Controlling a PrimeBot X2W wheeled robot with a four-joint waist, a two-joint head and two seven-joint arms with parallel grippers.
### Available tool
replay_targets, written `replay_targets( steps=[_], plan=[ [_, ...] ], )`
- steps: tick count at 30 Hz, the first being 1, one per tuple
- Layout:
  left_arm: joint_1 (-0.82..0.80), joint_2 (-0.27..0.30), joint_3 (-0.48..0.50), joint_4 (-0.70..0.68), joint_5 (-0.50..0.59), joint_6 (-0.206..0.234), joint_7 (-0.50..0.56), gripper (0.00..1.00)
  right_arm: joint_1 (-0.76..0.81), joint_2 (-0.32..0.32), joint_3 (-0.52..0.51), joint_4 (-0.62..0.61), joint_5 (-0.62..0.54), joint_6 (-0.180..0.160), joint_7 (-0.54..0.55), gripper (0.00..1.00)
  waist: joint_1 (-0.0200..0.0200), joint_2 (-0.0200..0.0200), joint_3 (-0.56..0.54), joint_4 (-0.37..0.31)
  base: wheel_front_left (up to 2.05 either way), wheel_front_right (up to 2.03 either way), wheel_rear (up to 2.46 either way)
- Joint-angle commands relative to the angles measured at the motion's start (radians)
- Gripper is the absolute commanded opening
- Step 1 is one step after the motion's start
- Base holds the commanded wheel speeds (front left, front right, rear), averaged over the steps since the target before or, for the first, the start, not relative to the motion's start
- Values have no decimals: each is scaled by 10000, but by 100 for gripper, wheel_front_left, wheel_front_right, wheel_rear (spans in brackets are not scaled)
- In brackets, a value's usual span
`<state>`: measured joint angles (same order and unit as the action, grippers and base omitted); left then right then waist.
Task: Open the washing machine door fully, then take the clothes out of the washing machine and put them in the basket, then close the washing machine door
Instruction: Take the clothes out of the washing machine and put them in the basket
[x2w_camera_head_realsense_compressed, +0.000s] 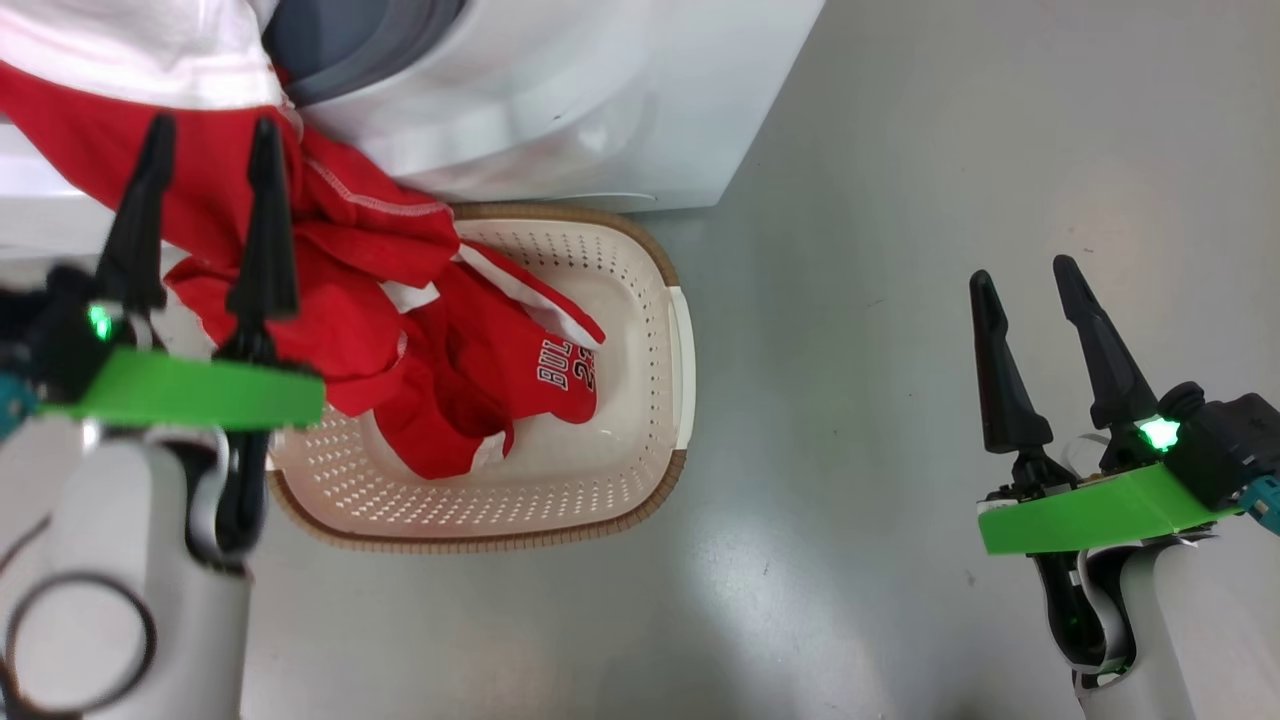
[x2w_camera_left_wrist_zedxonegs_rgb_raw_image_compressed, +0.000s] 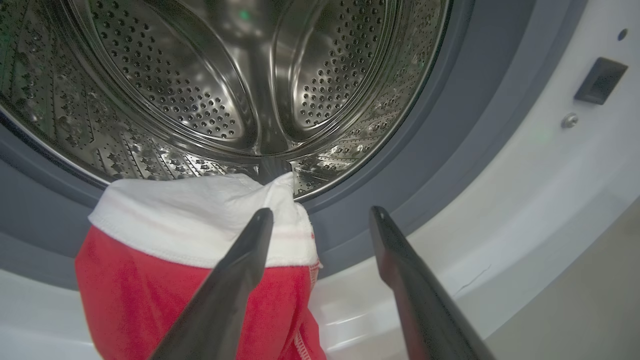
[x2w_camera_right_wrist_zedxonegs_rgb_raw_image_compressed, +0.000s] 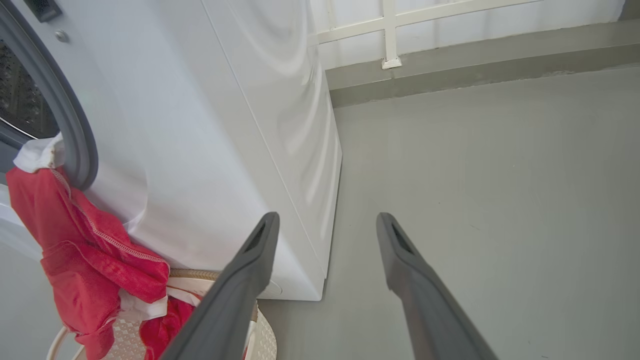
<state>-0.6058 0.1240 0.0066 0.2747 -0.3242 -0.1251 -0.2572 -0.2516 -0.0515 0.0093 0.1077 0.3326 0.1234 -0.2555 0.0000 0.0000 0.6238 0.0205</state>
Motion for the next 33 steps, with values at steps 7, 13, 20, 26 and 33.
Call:
replay_targets(
  steps=[7,13,20,26,33],
  plan=[
    [-2075,636,-286,2206,292,-56,-46,100,-105,13,229,-227,-116,73,-63,100,0,0,198,-55,0,0,0],
    [-3413,786,-592,4088,491,-56,-46,100,-149,13,242,-266,-86,73,-63,100,0,0,314,-135,0,0,0],
    [-4429,1001,-730,5821,976,174,-46,100,-186,13,301,-294,-29,73,-63,100,0,0,365,-237,0,0,0],
    [-4849,1037,-768,6534,1127,193,-46,100,-217,13,343,-292,-4,73,-63,100,0,0,363,-289,0,0,0],
    [-5023,1033,-715,6857,1194,131,-46,76,-246,13,412,-282,23,73,-63,100,0,0,316,-370,0,0,0]
  ],
)
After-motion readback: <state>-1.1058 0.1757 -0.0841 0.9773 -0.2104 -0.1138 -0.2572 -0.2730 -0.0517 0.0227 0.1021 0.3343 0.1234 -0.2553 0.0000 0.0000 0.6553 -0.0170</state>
